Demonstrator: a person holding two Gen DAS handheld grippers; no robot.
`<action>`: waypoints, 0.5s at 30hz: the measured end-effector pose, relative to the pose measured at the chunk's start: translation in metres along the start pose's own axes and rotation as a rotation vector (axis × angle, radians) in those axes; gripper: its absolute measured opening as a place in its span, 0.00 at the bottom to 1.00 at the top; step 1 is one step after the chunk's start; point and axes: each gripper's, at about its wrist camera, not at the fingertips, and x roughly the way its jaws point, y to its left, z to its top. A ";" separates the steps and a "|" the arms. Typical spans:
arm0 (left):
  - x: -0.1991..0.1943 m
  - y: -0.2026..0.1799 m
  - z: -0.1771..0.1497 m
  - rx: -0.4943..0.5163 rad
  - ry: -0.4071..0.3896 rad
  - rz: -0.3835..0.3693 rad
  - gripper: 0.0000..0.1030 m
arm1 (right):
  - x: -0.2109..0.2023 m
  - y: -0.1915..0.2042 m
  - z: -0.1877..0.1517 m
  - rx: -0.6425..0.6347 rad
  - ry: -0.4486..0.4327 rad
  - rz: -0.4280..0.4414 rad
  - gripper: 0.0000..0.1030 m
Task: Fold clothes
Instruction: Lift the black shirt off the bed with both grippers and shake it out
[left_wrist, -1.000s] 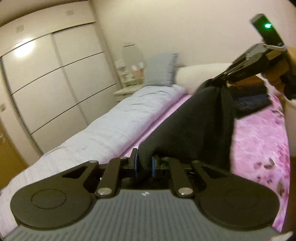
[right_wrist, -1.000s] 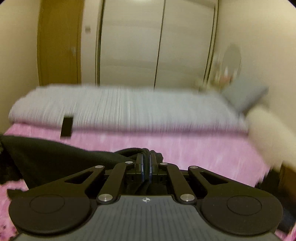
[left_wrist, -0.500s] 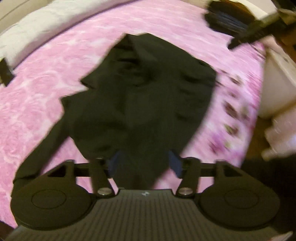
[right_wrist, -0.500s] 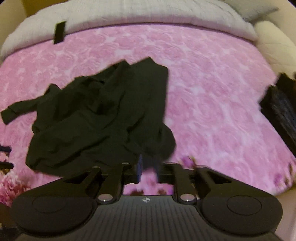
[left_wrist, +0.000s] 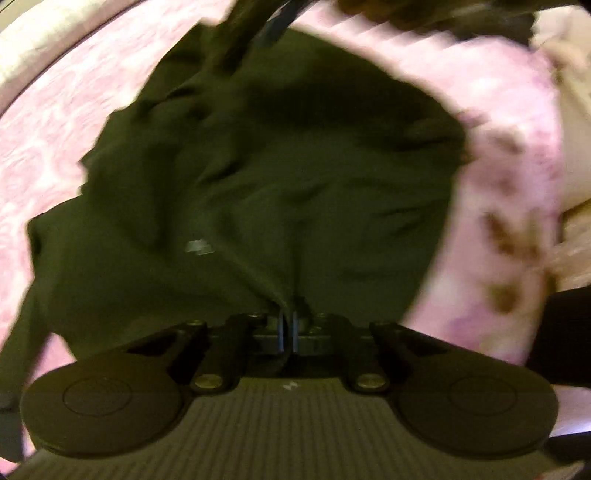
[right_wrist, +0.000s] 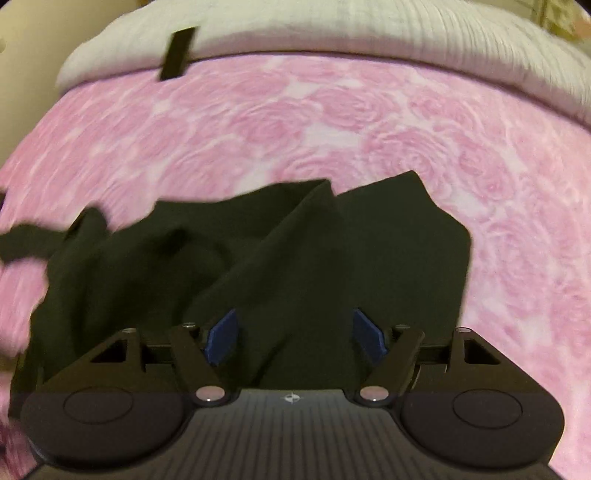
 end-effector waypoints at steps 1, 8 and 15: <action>-0.007 -0.010 -0.002 0.009 -0.013 -0.019 0.01 | 0.012 -0.001 0.005 0.015 0.013 -0.001 0.66; -0.043 -0.036 -0.017 0.005 -0.021 -0.096 0.01 | -0.032 -0.018 -0.003 0.080 -0.026 -0.036 0.00; -0.049 -0.078 -0.020 0.144 -0.043 -0.277 0.01 | -0.112 -0.053 -0.067 0.223 0.035 -0.081 0.17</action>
